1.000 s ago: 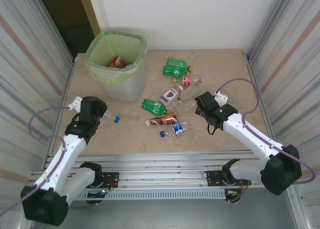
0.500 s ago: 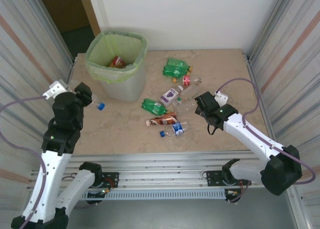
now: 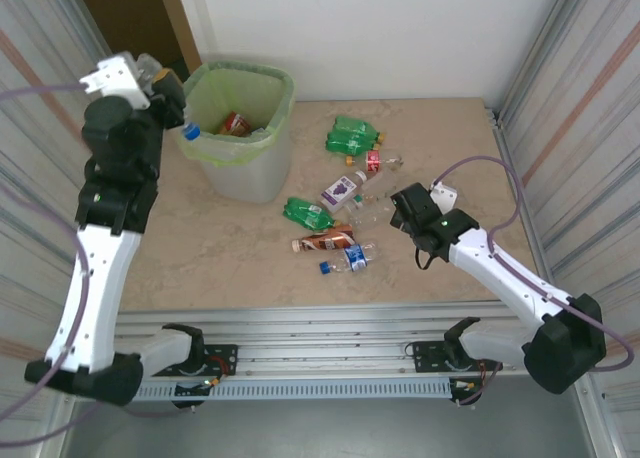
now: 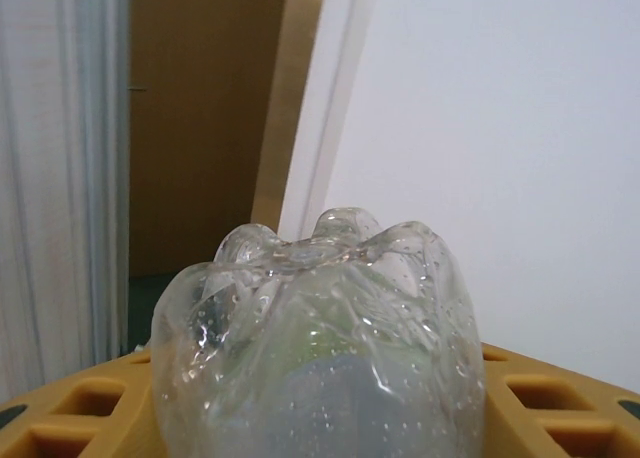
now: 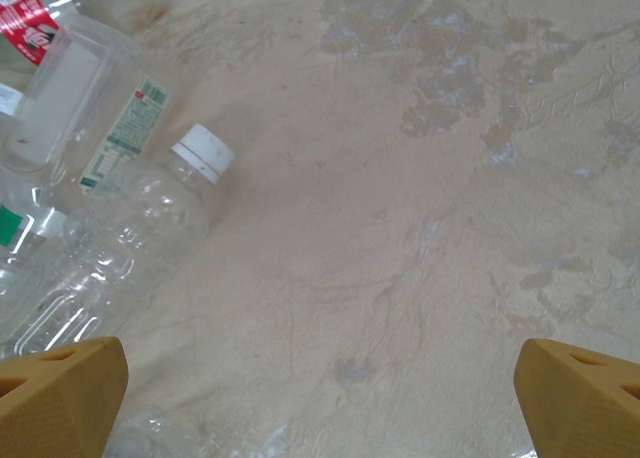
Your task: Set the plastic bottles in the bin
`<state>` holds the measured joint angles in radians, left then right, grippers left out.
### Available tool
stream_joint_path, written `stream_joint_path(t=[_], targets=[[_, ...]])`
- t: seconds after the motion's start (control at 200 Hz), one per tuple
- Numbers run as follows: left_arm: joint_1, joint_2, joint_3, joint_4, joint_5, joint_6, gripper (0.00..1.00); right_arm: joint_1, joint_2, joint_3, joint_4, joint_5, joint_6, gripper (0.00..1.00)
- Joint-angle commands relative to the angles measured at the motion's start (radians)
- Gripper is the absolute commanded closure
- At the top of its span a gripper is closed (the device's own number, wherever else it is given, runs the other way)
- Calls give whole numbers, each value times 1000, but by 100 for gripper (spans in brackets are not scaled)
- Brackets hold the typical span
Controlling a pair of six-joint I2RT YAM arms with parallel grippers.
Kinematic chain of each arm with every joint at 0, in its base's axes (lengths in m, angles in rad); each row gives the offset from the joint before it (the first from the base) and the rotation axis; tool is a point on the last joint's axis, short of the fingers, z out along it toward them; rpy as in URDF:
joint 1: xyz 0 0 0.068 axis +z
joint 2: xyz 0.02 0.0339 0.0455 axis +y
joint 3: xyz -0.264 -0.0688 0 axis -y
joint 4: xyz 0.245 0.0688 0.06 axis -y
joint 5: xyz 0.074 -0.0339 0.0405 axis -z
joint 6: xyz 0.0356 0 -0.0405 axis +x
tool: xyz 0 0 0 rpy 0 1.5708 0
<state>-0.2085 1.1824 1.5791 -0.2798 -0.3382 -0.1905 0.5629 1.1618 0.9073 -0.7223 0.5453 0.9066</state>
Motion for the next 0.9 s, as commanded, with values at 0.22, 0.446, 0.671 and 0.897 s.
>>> stream_joint_path(t=[0.22,0.446,0.671,0.897], targets=[[19,349,364,37,129,299,71,11,-69,20,-70,32,56,2],[26,545,504,7,132,444,72,14,-74,39,-93,38,68,2],[29,640,524,-44,102,559,71,17,-68,44,-101,43,83,2],[37,670,489,-120,97,613,64,21,-42,45,-90,36,86,2]])
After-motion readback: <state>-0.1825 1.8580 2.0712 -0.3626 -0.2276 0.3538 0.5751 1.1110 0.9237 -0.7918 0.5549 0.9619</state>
